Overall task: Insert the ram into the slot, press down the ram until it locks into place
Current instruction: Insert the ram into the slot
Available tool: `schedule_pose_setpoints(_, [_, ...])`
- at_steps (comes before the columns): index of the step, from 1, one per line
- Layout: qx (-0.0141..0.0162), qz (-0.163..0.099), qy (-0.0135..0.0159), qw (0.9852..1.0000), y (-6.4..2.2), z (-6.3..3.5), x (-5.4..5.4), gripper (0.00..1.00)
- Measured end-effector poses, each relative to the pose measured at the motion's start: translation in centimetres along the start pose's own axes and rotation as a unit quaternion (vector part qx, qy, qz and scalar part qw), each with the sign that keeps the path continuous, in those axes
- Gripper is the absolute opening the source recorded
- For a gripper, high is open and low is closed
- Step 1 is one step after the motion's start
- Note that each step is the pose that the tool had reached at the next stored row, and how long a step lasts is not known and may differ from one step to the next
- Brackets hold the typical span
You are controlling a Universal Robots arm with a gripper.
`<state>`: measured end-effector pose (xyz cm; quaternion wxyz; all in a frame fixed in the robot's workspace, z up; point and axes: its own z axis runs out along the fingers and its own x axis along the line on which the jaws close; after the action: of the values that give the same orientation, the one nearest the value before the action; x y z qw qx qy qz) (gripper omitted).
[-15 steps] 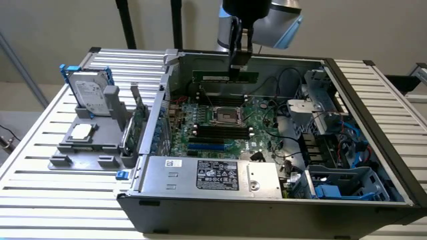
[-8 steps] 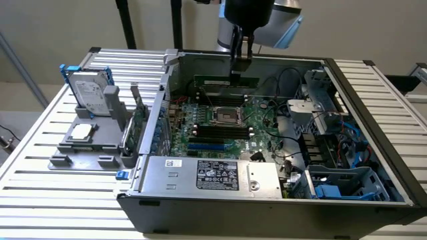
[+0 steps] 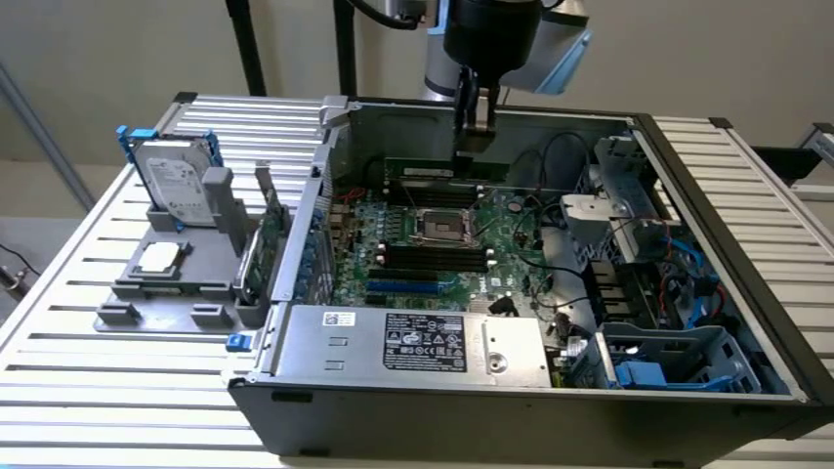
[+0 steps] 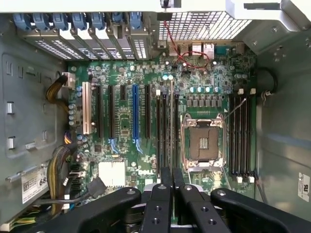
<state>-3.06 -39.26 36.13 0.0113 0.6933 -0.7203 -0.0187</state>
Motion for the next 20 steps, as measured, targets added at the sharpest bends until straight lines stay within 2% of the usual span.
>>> schedule_pose_setpoints(20, [0.0,0.001,0.0,1.0,-0.28,3.63,0.0,0.13])
